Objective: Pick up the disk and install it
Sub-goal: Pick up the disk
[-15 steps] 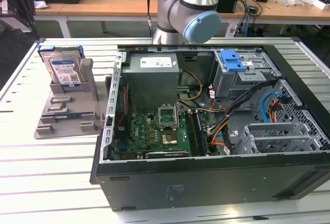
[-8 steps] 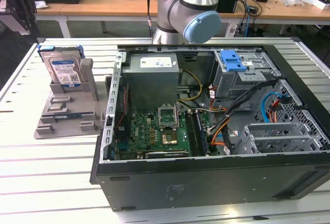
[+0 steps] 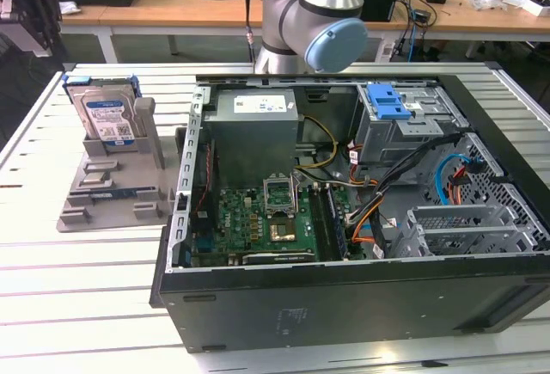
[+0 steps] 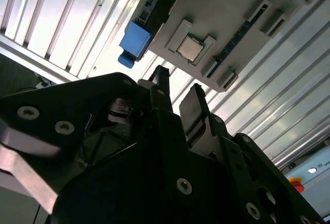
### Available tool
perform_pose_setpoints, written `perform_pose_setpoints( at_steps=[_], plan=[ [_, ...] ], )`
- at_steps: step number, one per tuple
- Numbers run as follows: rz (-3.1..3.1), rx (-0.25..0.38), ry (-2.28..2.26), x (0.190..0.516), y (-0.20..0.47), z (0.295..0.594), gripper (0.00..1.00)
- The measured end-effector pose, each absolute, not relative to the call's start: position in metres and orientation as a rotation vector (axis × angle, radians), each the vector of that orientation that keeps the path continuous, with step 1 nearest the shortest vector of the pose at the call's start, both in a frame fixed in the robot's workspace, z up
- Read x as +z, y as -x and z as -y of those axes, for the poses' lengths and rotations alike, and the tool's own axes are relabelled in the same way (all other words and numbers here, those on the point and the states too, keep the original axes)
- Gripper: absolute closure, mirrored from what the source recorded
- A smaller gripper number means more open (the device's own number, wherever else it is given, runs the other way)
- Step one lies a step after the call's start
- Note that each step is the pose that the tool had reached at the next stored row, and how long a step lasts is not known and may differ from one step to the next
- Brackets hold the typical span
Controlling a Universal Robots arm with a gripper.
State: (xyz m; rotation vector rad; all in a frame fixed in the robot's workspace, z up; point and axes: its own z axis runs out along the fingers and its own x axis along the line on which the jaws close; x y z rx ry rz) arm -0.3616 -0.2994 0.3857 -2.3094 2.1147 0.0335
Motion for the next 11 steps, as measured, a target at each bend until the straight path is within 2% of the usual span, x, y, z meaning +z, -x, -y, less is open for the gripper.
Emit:
perform_pose_setpoints(
  at_steps=[11],
  plan=[
    [-2.115, 0.034, 2.309, 0.386, 0.362, 0.279, 0.64]
  ],
)
